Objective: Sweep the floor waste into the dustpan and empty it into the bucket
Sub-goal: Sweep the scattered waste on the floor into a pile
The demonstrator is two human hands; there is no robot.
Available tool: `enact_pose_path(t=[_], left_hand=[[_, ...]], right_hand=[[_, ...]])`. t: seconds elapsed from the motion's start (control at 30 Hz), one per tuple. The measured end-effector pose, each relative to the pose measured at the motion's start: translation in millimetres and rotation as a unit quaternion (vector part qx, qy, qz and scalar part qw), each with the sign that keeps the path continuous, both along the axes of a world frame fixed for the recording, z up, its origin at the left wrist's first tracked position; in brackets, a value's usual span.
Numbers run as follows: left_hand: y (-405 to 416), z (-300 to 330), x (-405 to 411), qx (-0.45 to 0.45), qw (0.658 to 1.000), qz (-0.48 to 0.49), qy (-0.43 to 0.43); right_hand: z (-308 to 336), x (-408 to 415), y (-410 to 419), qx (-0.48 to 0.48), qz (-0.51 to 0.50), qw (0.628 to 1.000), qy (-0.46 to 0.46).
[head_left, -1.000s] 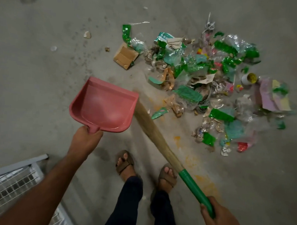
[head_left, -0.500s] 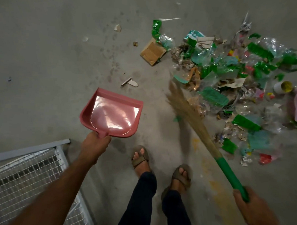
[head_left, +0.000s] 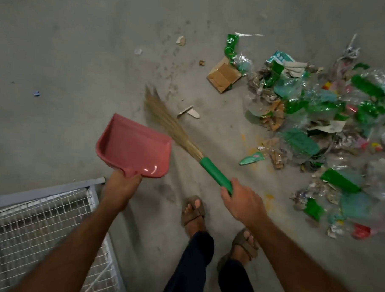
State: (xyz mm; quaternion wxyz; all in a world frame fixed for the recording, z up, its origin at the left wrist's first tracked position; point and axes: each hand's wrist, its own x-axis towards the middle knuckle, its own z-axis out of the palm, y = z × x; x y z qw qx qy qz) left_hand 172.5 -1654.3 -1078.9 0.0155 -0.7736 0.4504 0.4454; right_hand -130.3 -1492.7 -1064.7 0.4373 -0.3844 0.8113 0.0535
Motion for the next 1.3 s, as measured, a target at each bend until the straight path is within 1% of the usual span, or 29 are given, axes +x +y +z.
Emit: enact_pose_path(t=[0.07, 0.1, 0.17, 0.23, 0.37, 0.47, 0.5, 0.57, 0.6, 0.63, 0.67, 0.7, 0.73, 0.77, 0.8, 0.83, 0.87, 0.9, 0.93, 0.97, 1.0, 1.1, 1.17, 1.2, 1.3], left_hand=[[-12.2, 5.8, -0.5, -0.012, 1.000, 0.002, 0.003], [-18.8, 20.5, -8.8, -0.019, 1.000, 0.004, 0.007], [-28.3, 36.6, -20.9, -0.020, 1.000, 0.002, 0.022], [-34.4, 41.5, -27.7, -0.014, 0.999, -0.008, 0.037], [-38.0, 38.9, -40.3, -0.005, 0.999, -0.031, 0.038], [-40.8, 39.6, -61.2, 0.011, 0.998, -0.037, 0.056], [-42.5, 39.7, -69.2, 0.013, 0.997, -0.039, 0.065], [-49.4, 42.0, -83.9, 0.011, 0.996, -0.040, 0.079], [-54.4, 44.1, -89.8, 0.008, 0.996, -0.041, 0.081], [-60.0, 46.8, -94.6, 0.004, 0.996, -0.042, 0.079], [-64.1, 49.8, -98.7, 0.000, 0.996, -0.042, 0.078], [-70.1, 52.6, -100.8, -0.004, 0.996, -0.041, 0.078], [-75.7, 54.8, -101.9, -0.008, 0.996, -0.038, 0.080], [-82.0, 56.4, -102.0, -0.012, 0.996, -0.036, 0.078], [-88.7, 58.3, -100.7, -0.017, 0.996, -0.036, 0.074], [-94.1, 60.9, -98.7, -0.022, 0.997, -0.035, 0.069], [-101.6, 63.6, -96.3, -0.027, 0.997, -0.032, 0.064], [-108.9, 66.5, -93.5, -0.029, 0.997, -0.028, 0.060], [-117.6, 69.7, -90.5, -0.032, 0.998, -0.026, 0.055], [-127.5, 72.5, -87.4, -0.037, 0.998, -0.026, 0.050], [-136.5, 76.0, -85.4, -0.041, 0.998, -0.024, 0.046], [-174.9, 81.8, -80.7, -0.047, 0.998, -0.017, 0.044], [-198.6, 81.3, -78.9, -0.043, 0.998, -0.018, 0.041], [-211.5, 78.7, -78.2, -0.041, 0.998, -0.019, 0.035], [-247.9, 66.6, -78.8, -0.040, 0.999, -0.016, 0.012]], right_hand=[[-15.5, 2.1, -41.7, 0.037, 0.003, 0.999, 0.006], [-20.5, 0.1, -50.2, 0.058, -0.009, 0.998, 0.007], [-25.1, -9.1, -42.3, 0.090, -0.042, 0.995, 0.011], [-23.0, -20.7, -11.6, 0.110, -0.084, 0.990, 0.020], [1.3, -48.3, 81.0, 0.115, -0.206, 0.971, 0.038], [34.6, -73.0, 148.9, 0.117, -0.268, 0.955, 0.049], [48.5, -78.9, 166.7, 0.112, -0.269, 0.955, 0.056], [80.5, -81.0, 174.7, 0.091, -0.316, 0.941, 0.076], [75.3, -87.5, 196.3, 0.087, -0.322, 0.937, 0.101], [46.9, -102.0, 233.7, 0.092, -0.333, 0.936, 0.073], [26.5, -112.6, 265.6, 0.076, -0.336, 0.935, 0.078], [6.1, -117.4, 282.0, 0.039, -0.311, 0.940, 0.134], [-7.2, -114.8, 284.8, 0.011, -0.304, 0.940, 0.152], [0.4, -101.6, 263.1, 0.000, -0.300, 0.944, 0.134], [4.8, -88.0, 230.0, 0.016, -0.308, 0.947, 0.093], [33.6, -75.3, 177.6, 0.014, -0.307, 0.947, 0.099], [67.5, -56.3, 126.5, 0.010, -0.294, 0.952, 0.084], [69.8, -54.1, 100.5, 0.019, -0.269, 0.960, 0.076], [68.8, -52.3, 71.8, 0.040, -0.235, 0.970, 0.045], [58.1, -55.3, 49.6, 0.062, -0.207, 0.976, 0.000], [46.8, -54.9, 25.2, 0.053, -0.169, 0.984, -0.013], [18.2, -32.7, -72.6, -0.025, -0.075, 0.997, -0.012], [3.2, -13.1, -143.0, -0.077, -0.026, 0.997, -0.012], [-6.3, -2.9, -179.2, -0.087, -0.008, 0.996, -0.014], [-31.1, 24.0, -286.9, -0.062, 0.033, 0.997, -0.022]])
